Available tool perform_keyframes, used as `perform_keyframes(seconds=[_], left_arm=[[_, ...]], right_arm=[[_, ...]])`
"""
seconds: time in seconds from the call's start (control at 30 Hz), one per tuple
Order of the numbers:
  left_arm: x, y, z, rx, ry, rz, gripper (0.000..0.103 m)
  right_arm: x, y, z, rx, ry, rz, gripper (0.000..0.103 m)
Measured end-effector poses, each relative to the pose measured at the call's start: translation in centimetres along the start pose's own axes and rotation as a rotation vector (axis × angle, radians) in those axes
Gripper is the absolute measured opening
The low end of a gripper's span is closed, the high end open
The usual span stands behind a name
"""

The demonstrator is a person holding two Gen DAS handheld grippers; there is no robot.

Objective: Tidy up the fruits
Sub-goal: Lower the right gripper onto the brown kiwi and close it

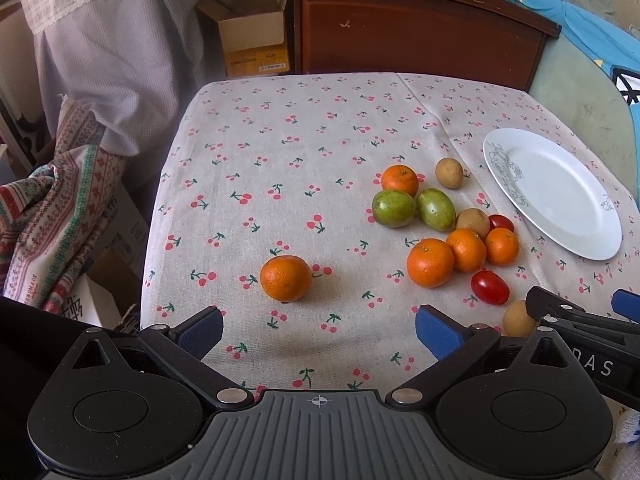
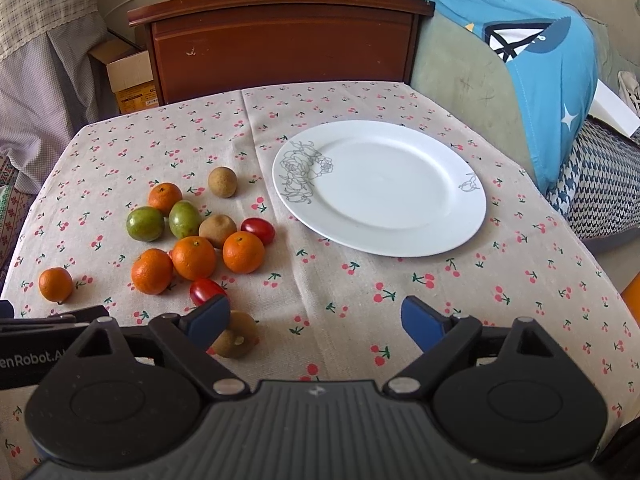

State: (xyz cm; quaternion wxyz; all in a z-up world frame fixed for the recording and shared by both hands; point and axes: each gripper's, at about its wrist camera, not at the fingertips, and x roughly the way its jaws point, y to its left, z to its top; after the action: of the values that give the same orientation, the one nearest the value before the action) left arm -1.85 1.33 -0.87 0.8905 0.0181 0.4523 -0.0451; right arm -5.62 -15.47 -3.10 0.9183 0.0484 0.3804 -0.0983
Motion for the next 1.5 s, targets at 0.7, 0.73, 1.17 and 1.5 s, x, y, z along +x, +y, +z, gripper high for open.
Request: perform_keyframes(seconds=[0.7, 0.73, 1.17, 1.5], left_arm=[[0.3, 0.7, -0.2, -0.011, -0.013, 0.028, 0.101], [0.3, 0.8, -0.1, -0.015, -0.015, 0.027, 0.101], [0.4, 1.1, -0.1, -0.028, -0.047, 0.012, 0.089], [0.6, 1.0, -0.1, -0.017, -0.065, 0.004, 0.082]], right_arm=[[0.2, -2.2, -0.8, 0.077, -0.020, 0.179, 0.075], [0.2, -2.3, -0.9, 0.084, -0.023, 0.195, 0.072], [1.0, -0.5, -1.4, 0.009, -0.045, 0.368, 0.043], [1.9, 0.8, -1.4, -0.064, -0.084, 0.391, 0.032]])
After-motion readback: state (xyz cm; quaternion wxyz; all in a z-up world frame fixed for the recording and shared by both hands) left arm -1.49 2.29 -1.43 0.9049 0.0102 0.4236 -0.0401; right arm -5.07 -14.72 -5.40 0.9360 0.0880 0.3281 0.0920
